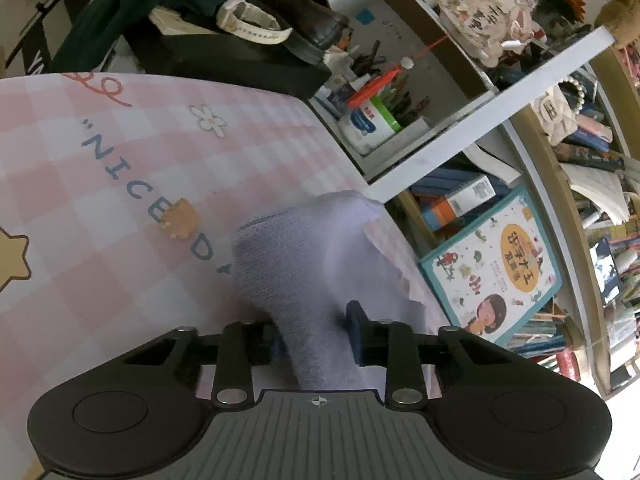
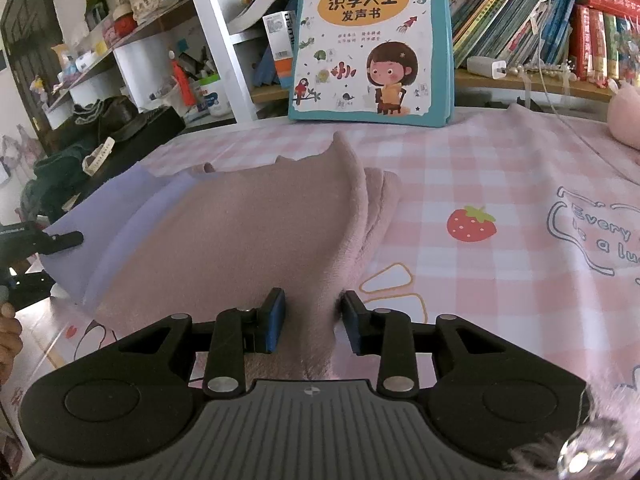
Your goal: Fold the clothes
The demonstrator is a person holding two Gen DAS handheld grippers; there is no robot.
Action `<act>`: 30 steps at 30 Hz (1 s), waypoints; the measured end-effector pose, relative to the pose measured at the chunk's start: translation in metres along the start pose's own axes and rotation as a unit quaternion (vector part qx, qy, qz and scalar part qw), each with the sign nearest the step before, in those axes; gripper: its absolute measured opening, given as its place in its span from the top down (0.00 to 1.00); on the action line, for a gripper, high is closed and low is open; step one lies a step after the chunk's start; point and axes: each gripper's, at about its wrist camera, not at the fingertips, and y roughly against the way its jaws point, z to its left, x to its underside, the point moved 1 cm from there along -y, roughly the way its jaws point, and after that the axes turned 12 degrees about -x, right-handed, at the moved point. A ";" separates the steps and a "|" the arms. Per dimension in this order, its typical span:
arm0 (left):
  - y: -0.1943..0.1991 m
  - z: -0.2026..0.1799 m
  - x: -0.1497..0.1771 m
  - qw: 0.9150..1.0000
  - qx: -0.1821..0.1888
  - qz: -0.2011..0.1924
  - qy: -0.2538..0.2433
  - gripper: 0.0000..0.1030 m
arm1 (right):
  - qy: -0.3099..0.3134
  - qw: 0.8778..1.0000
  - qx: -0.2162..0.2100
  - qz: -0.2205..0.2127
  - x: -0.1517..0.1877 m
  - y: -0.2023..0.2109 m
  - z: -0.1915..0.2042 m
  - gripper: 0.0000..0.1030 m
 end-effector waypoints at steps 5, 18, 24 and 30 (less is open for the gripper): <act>-0.001 0.003 -0.002 1.000 0.006 0.003 0.004 0.82 | 0.014 1.000 0.002 -0.002 -0.015 0.000 -0.002 0.67; -0.002 0.002 -0.001 1.000 0.004 -0.002 0.002 0.83 | 0.060 0.998 0.013 0.008 -0.047 -0.040 -0.029 0.75; 0.005 -0.009 -0.001 1.000 0.012 -0.020 -0.017 0.87 | 0.023 1.000 -0.012 -0.004 -0.043 -0.039 -0.039 0.81; 0.026 -0.048 -0.004 0.994 0.036 -0.052 -0.084 0.88 | -0.008 0.999 -0.032 -0.018 -0.040 -0.036 -0.048 0.82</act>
